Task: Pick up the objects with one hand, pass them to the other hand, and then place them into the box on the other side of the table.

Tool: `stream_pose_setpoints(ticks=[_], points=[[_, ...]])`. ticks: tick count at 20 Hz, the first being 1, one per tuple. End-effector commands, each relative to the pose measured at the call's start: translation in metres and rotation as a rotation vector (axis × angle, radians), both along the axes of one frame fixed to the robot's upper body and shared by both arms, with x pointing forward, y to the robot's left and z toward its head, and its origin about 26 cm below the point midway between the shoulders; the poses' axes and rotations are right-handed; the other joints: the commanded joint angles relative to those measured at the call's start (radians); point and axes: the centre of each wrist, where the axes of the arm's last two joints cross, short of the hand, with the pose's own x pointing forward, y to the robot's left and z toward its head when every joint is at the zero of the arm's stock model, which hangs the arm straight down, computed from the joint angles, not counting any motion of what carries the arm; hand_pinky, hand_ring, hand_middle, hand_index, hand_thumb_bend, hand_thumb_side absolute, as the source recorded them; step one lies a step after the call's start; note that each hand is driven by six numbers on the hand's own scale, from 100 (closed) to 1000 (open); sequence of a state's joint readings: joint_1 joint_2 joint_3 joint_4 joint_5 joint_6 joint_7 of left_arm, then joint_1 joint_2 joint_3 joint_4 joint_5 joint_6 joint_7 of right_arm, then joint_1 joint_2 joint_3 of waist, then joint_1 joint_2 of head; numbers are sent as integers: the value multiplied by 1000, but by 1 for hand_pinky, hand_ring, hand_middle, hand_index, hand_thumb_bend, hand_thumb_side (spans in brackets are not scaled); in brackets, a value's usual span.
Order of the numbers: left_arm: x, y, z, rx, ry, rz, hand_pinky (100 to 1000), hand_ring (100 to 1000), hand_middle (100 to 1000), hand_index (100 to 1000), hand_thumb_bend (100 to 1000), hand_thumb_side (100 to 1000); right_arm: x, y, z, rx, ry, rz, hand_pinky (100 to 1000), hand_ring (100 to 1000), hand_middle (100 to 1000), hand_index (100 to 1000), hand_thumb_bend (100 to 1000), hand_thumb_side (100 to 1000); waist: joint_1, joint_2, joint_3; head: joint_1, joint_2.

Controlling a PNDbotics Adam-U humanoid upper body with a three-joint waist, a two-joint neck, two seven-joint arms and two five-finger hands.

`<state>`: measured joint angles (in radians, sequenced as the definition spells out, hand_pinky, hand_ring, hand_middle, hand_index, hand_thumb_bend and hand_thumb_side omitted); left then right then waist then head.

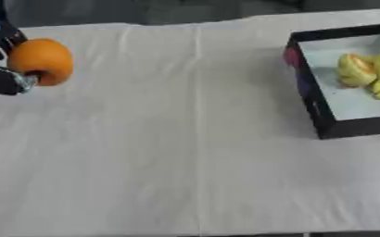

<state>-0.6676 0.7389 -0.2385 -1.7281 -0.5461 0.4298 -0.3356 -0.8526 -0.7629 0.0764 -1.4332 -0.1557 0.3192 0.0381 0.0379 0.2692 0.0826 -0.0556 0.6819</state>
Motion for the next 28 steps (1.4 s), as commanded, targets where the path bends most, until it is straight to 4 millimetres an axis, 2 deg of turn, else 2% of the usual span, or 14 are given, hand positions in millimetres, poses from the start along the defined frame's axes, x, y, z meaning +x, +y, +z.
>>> stream_pose_setpoints(ticks=[1,7,11,21,28], points=[[-2,-14,4,-38,-137,-27,678,619,535,542,174,100,-3,26,16,-63,-32,101,902,895,890,906,100,485,-3,-27,1,7,-21],[10,-40,-17,-156,-269,-77,674,616,534,547,124,100,0,80,20,-225,-15,303,910,918,910,920,100,481,-9,-30,-1,7,-24],[18,-54,-35,-240,-314,-107,674,615,533,549,101,100,4,107,16,-332,-3,406,914,927,917,925,100,469,-13,-30,-4,4,-22],[32,-84,-67,-307,-380,-182,671,614,531,548,100,100,9,159,-4,-502,32,615,917,936,925,931,114,486,-19,-27,-11,-15,-15],[32,-100,-73,-323,-414,-252,674,616,533,549,100,100,11,185,-14,-564,41,696,919,940,931,937,139,460,-21,-26,-11,-39,-12]])
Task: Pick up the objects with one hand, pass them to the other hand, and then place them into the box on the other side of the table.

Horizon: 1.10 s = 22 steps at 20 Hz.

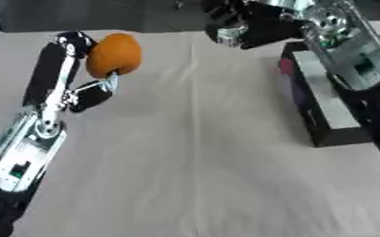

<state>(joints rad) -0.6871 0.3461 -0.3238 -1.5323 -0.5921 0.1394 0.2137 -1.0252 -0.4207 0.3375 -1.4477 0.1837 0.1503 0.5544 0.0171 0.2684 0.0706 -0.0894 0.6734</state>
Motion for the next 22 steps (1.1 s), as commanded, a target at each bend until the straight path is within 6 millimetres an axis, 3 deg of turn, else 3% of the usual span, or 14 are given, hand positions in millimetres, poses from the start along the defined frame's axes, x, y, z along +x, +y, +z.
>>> stream_pose_setpoints(ticks=[1,13,22], points=[[0,-6,9,11,-52,-33,675,617,534,549,100,100,-3,9,8,-33,-19,48,919,942,933,940,149,443,0,-25,1,-3,-4],[-7,-25,12,15,-90,-126,674,617,533,550,100,100,-3,29,-5,-82,29,117,922,946,937,950,223,426,0,-22,0,7,-10],[-13,-42,19,18,-106,-220,676,617,533,550,100,100,0,43,-11,-104,16,127,922,945,936,952,200,440,-1,-21,4,-4,-10]])
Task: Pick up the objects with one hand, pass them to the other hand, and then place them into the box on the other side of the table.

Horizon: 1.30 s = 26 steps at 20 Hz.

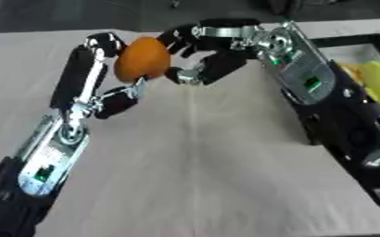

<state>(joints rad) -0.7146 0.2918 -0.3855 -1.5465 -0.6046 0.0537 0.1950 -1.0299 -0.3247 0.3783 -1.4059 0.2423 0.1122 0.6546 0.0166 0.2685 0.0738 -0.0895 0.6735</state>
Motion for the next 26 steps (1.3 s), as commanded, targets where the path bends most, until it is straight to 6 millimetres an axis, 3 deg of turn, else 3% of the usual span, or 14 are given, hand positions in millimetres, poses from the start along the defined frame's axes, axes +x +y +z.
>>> stream_pose_setpoints(ticks=[1,4,6,8,10,11,14,17,19,20,26], points=[[-6,-10,18,-9,-57,-65,676,617,533,551,100,100,-2,9,9,-4,-43,13,922,943,934,950,197,439,-1,-21,1,-5,-10],[-9,-15,20,-9,-59,-101,676,617,534,554,100,100,-2,13,6,0,-42,14,916,927,909,913,185,397,0,-19,2,-6,-11],[-9,-17,20,-9,-54,-111,677,618,535,560,100,100,-1,12,5,38,-32,-10,909,880,812,821,127,277,0,-18,2,-6,-10],[-8,-15,18,-9,-44,-102,677,618,536,574,110,100,0,10,4,103,-18,-53,897,823,643,660,100,130,0,-18,1,-4,-8],[-6,-13,16,-9,-36,-88,677,619,539,586,199,100,0,8,3,165,3,-89,882,778,546,548,100,100,1,-18,1,-4,-8],[-6,-12,16,-12,-34,-84,679,622,543,598,288,130,0,7,3,190,14,-104,875,756,511,511,100,100,2,-18,1,-4,-9],[-5,-8,15,-24,-30,-60,689,646,574,653,510,212,0,3,3,234,46,-136,868,730,476,483,100,100,3,-19,0,-8,-8],[-4,0,13,-23,-24,-11,730,727,668,785,746,373,0,-7,5,254,70,-159,860,706,452,464,185,100,4,-20,-2,-10,-11],[-2,6,11,-3,-10,34,738,744,690,812,781,393,-1,-14,8,262,78,-169,860,705,453,464,198,100,4,-22,-4,-10,-12],[-1,9,9,4,1,58,753,774,740,875,860,445,-1,-18,9,265,78,-178,857,705,454,463,224,100,4,-22,-4,-10,-14],[2,27,5,29,23,161,752,775,741,885,965,521,0,-48,14,293,68,-265,854,704,456,467,204,100,5,-24,-10,-17,-18]])
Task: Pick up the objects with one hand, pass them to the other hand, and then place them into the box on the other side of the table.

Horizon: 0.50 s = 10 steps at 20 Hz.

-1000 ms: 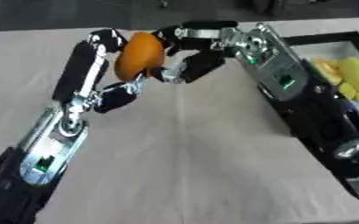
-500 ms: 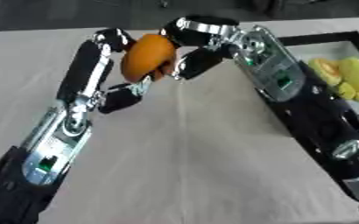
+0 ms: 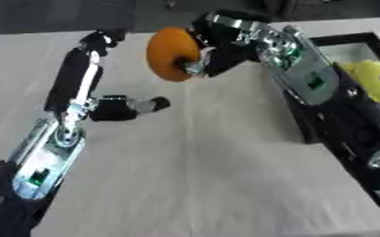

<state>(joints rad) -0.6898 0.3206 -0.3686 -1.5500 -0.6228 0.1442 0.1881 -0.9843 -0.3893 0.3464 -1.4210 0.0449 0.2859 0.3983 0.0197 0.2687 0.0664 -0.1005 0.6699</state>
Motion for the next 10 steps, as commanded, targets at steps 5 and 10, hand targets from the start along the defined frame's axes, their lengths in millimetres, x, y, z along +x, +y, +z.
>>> stream_pose_setpoints(ticks=[5,10], points=[[3,30,6,17,-13,94,748,770,735,876,957,525,-5,-55,24,51,-62,-146,853,703,458,470,195,100,2,-24,-9,-18,-10],[2,48,5,12,-5,139,741,759,719,847,923,531,-7,-115,27,97,-89,-342,853,705,462,476,178,100,5,-23,-13,-66,-7]])
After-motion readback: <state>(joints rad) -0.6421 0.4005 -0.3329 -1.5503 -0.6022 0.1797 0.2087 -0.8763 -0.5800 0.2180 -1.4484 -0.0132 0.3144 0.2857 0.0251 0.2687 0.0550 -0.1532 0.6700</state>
